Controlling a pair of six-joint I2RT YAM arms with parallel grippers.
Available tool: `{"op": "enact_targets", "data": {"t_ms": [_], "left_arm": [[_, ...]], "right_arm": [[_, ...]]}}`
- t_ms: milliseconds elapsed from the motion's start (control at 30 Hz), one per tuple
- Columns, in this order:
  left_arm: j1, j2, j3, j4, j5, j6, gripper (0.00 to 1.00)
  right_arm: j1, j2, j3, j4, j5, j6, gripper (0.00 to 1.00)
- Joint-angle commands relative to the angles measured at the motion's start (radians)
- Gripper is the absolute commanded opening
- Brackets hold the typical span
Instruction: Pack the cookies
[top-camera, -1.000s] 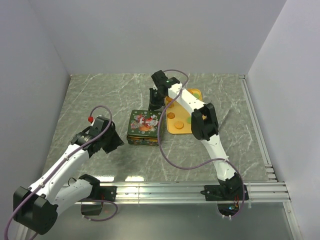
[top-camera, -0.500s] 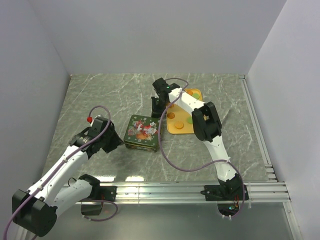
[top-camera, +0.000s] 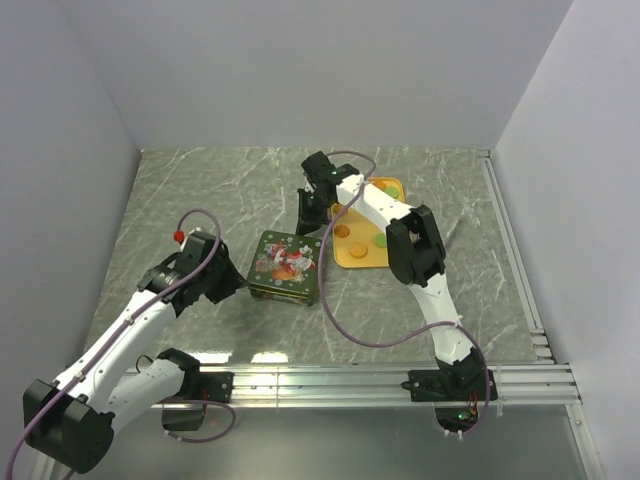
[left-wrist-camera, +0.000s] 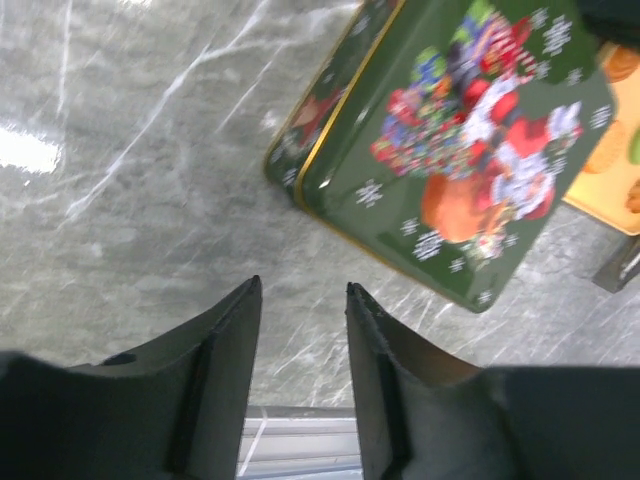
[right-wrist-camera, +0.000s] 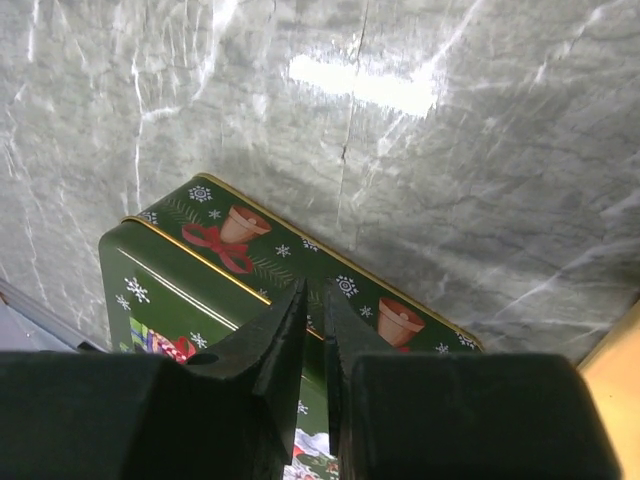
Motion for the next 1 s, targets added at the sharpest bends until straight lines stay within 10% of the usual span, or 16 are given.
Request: {"op": "enact_targets", "data": {"t_ms": [0,267,700,967], "left_arm": [[-0.005,0.013,0.063,0.059,0.010,0.029,0.44],[-0.007,0.116,0.178,0.131,0.047,0.108,0.01],[-0.008,0.170,-0.116,0.485,0.191,0.001,0.01],[-0.008,0.130,-0.209,0.422,0.139,-0.029,0.00]], "right_arm": [[0.015,-0.098,-0.047,0.017,-0.010,0.005,0.18],[0.017,-0.117,-0.101,0.043,-0.009,0.007,0.17],[0.020,-0.124,-0.110,0.049,-0.009,0.014,0.16],[0.020,-0.131,-0.116,0.052,-0.009,0.016,0.16]]}}
